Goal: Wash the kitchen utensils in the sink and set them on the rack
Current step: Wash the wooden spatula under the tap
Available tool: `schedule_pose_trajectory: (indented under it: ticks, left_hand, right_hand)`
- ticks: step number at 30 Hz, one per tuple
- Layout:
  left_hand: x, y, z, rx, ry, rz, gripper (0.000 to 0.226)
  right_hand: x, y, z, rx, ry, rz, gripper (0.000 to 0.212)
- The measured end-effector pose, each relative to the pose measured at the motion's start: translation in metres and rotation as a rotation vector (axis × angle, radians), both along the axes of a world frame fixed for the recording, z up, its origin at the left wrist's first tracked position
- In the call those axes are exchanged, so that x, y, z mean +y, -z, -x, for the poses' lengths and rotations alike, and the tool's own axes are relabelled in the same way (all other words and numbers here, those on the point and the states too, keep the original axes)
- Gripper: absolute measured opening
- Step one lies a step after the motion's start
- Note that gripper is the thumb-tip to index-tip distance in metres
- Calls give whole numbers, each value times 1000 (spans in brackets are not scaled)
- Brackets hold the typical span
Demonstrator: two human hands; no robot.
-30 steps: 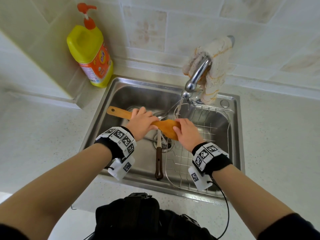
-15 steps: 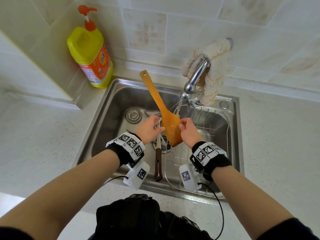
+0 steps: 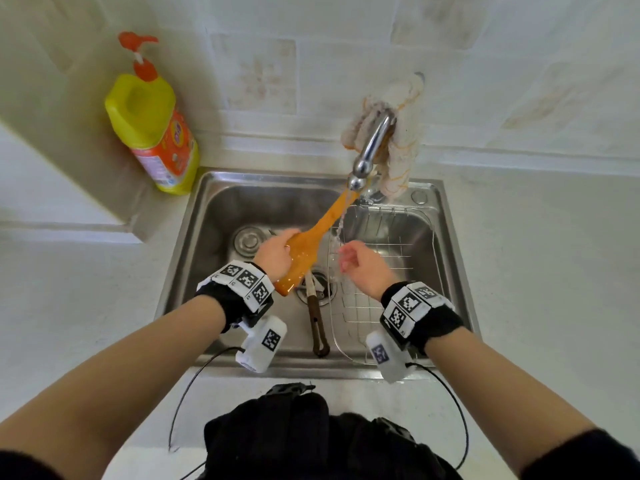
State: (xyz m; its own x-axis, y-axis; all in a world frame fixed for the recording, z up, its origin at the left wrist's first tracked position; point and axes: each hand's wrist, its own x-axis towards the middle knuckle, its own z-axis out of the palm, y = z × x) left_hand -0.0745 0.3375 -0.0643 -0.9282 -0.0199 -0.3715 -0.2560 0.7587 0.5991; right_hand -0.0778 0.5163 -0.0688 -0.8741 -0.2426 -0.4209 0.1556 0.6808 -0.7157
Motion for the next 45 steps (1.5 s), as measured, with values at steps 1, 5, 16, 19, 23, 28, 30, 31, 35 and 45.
schedule_pose_trajectory:
  ticks: [1,5,16,19,23,28,30,31,35,45]
  left_hand:
    - [-3,1,-1,8,9,10,44]
    - [-7,0,4,-40,-17,27,40]
    - [13,-16,8,-11,325,355,84]
    - [18,-16,9,66,348,368,81]
    - [15,-19,16,196,383,526,80]
    - [12,-11,12,219,359,533,77]
    - [17,-8,10,247,342,499,75]
    - [19,-8,9,264,334,485,75]
    - [19,-16,8,332,301,454,69]
    - [16,-24,7,245,301,484,69]
  right_hand:
    - [1,-3,0,59,-17,-56,32]
    - [9,-13,2,304,-129,-219,47]
    - [10,-13,14,576,-283,-544,54]
    - [20,-12,16,571,-234,-553,38]
    - [26,-13,23,532,-231,-523,31]
    - [20,-16,22,485,-174,-452,29]
    - [16,-18,16,451,-123,-437,42]
    - [10,-19,12,464,-128,-435,55]
    - [-30,-13,-8,652,-374,-496,85]
    - [-24,-5,-10,606,-328,-678,80]
